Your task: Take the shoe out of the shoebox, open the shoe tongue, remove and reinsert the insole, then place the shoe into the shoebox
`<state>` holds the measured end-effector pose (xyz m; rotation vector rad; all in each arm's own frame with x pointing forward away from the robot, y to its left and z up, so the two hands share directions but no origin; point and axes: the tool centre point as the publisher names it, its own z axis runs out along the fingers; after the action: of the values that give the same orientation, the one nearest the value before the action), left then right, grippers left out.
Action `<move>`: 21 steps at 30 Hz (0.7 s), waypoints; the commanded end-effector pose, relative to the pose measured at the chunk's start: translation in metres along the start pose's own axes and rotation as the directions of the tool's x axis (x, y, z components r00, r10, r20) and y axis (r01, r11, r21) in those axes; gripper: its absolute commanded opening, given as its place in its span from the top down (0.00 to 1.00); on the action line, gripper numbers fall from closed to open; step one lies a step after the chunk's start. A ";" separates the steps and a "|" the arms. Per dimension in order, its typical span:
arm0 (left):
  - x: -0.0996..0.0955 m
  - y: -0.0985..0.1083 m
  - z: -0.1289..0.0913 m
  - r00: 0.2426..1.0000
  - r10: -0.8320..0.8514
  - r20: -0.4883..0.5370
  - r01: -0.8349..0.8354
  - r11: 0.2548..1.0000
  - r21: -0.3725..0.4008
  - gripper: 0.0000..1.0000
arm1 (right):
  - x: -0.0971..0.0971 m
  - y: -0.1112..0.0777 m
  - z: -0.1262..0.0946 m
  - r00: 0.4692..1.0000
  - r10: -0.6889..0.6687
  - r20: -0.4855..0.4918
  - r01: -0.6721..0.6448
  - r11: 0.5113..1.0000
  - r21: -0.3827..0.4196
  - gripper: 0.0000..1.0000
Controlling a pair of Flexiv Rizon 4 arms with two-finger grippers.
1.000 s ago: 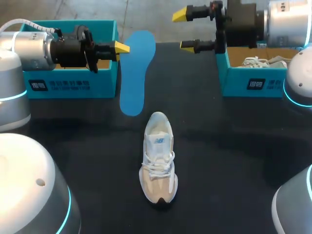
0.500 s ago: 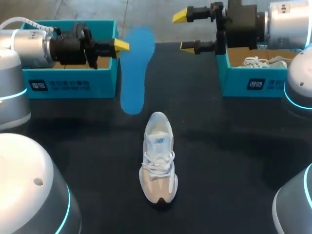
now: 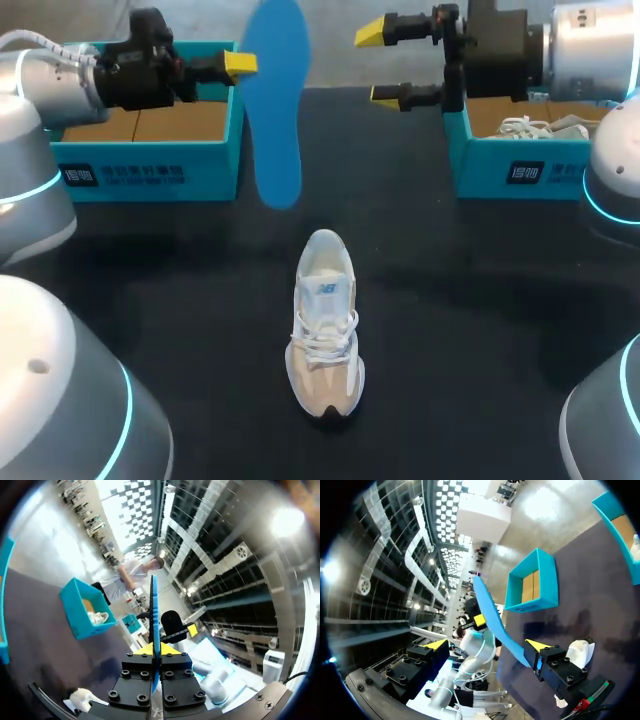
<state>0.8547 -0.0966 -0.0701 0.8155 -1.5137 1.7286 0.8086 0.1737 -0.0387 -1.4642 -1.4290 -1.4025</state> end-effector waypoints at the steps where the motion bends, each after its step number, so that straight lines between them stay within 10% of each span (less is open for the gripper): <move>1: 0.002 -0.009 -0.004 0.976 0.209 -0.062 -0.209 0.978 0.009 1.00 | 0.001 0.000 0.002 1.000 0.001 0.003 -0.001 1.000 -0.002 0.00; 13: 0.022 -0.028 -0.001 0.758 0.629 -0.172 -0.632 0.774 0.044 1.00 | 0.001 0.000 0.002 1.000 0.001 0.003 -0.001 1.000 -0.002 0.00; 21: 0.012 -0.022 -0.006 0.475 0.856 -0.205 -0.828 0.513 0.226 1.00 | 0.001 0.000 0.002 1.000 0.001 0.003 -0.001 1.000 -0.002 0.00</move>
<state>0.8608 -0.0876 -0.0401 0.1068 -1.7884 2.2197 0.8089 0.1739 -0.0381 -1.4664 -1.4302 -1.4005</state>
